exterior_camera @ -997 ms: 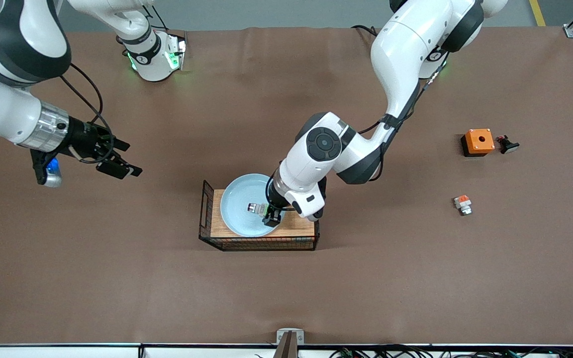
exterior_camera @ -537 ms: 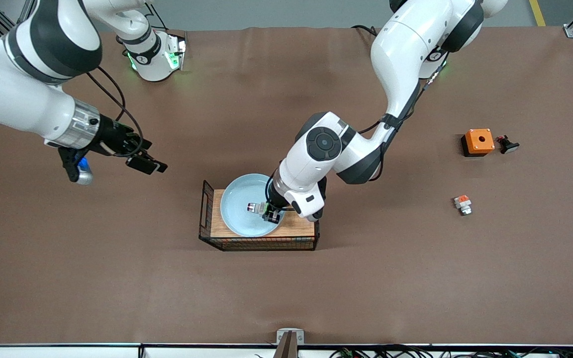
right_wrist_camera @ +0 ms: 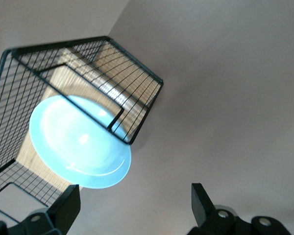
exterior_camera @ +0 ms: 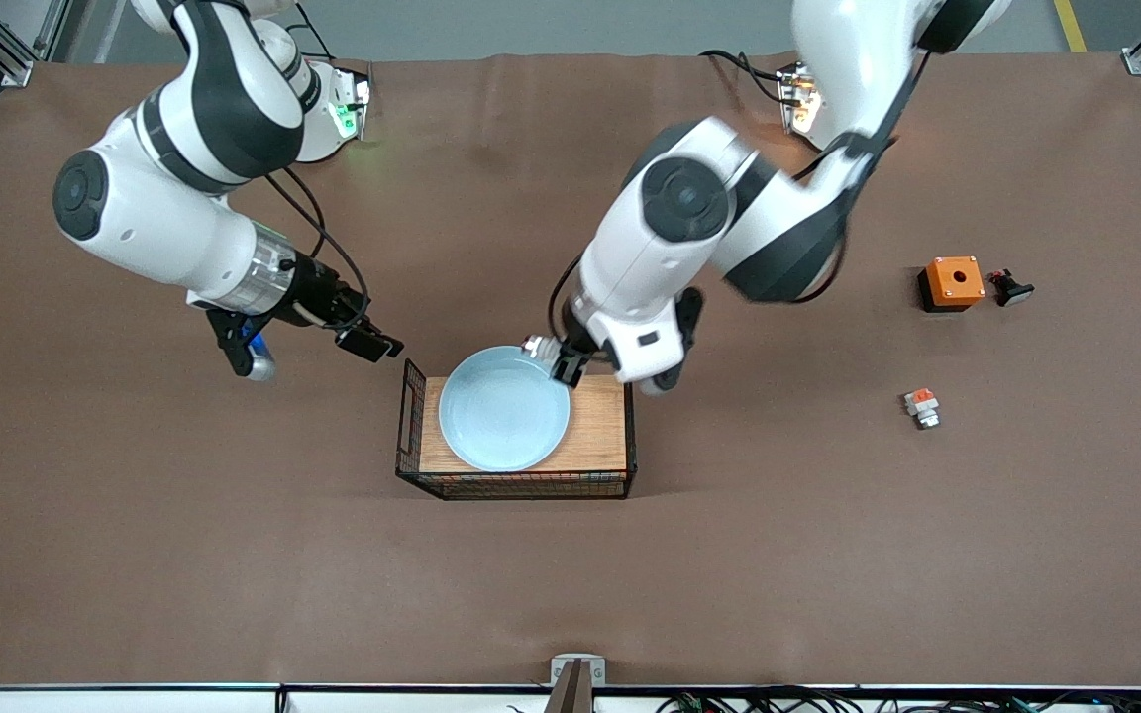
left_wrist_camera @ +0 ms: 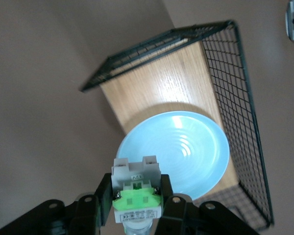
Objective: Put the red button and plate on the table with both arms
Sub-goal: 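Lift the green switch with the left gripper while the right gripper reaches the plate, then lower the green switch onto the table and open the left gripper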
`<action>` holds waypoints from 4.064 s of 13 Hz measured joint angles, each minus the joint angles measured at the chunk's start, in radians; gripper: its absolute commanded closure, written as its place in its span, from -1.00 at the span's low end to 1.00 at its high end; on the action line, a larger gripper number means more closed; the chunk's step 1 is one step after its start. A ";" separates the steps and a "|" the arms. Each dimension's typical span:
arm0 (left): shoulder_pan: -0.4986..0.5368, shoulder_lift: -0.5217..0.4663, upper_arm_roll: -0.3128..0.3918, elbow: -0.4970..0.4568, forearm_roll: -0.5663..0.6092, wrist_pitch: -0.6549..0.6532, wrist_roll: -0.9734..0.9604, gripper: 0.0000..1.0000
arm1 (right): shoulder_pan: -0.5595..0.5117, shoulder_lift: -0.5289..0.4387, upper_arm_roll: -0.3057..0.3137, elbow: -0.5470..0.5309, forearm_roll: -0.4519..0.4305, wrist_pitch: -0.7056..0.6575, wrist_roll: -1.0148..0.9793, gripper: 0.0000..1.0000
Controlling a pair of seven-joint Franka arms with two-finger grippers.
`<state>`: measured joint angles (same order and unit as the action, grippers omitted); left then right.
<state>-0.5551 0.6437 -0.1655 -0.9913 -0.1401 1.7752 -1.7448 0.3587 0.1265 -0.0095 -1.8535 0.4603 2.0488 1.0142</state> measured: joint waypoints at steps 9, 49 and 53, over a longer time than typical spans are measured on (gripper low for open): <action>0.329 -0.234 0.008 -0.205 -0.017 -0.338 0.992 1.00 | 0.052 0.064 -0.001 -0.003 0.000 0.091 0.003 -1.00; 0.605 -0.108 0.017 -0.841 0.017 0.445 1.822 -1.00 | 0.217 0.233 -0.005 0.000 -0.369 0.303 0.438 0.21; 0.605 -0.247 0.016 -0.763 0.017 0.247 1.768 -1.00 | 0.217 0.242 -0.007 0.014 -0.369 0.303 0.438 0.39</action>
<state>0.0497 0.3968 -0.1494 -1.7543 -0.1234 2.0225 0.0232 0.5753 0.3681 -0.0161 -1.8395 0.0917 2.3523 1.4518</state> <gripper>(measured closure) 0.000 0.643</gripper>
